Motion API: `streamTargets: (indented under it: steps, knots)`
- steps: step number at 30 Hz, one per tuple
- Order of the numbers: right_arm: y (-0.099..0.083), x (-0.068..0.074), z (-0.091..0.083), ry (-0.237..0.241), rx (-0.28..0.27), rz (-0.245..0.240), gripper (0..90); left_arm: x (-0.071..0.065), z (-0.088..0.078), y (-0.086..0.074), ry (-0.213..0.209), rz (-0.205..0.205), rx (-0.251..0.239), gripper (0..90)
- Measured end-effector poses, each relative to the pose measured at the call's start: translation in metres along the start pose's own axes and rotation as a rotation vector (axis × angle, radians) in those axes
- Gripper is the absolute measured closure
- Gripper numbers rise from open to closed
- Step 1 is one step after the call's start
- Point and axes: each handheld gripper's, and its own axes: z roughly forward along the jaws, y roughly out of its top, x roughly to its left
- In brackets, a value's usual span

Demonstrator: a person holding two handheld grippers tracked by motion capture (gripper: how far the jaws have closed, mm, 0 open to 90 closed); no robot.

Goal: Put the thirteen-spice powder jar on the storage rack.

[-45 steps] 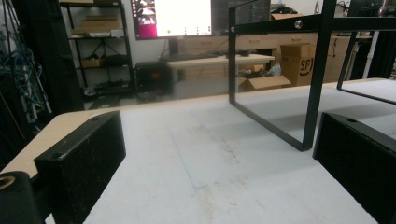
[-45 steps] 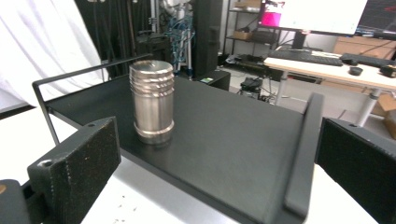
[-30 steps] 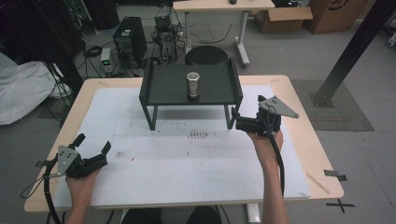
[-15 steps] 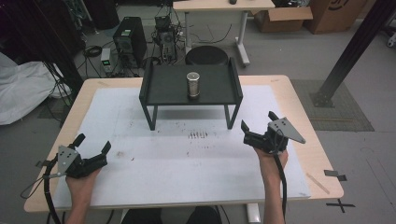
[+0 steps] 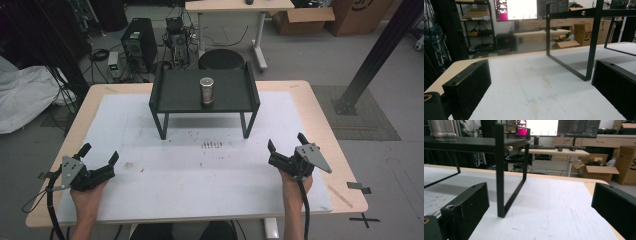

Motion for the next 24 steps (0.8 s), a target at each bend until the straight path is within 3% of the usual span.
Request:
streamTargets:
  steps: [12,24]
  knots:
    - [-0.026,-0.005,-0.015,-0.091,-0.057,0.011,1.2,0.0,0.0,0.0,0.0,0.001,0.0,2.9]
    - [-0.035,-0.005,-0.02,-0.117,-0.08,0.013,1.8,0.0,0.0,0.0,0.0,0.001,-0.001,2.9]
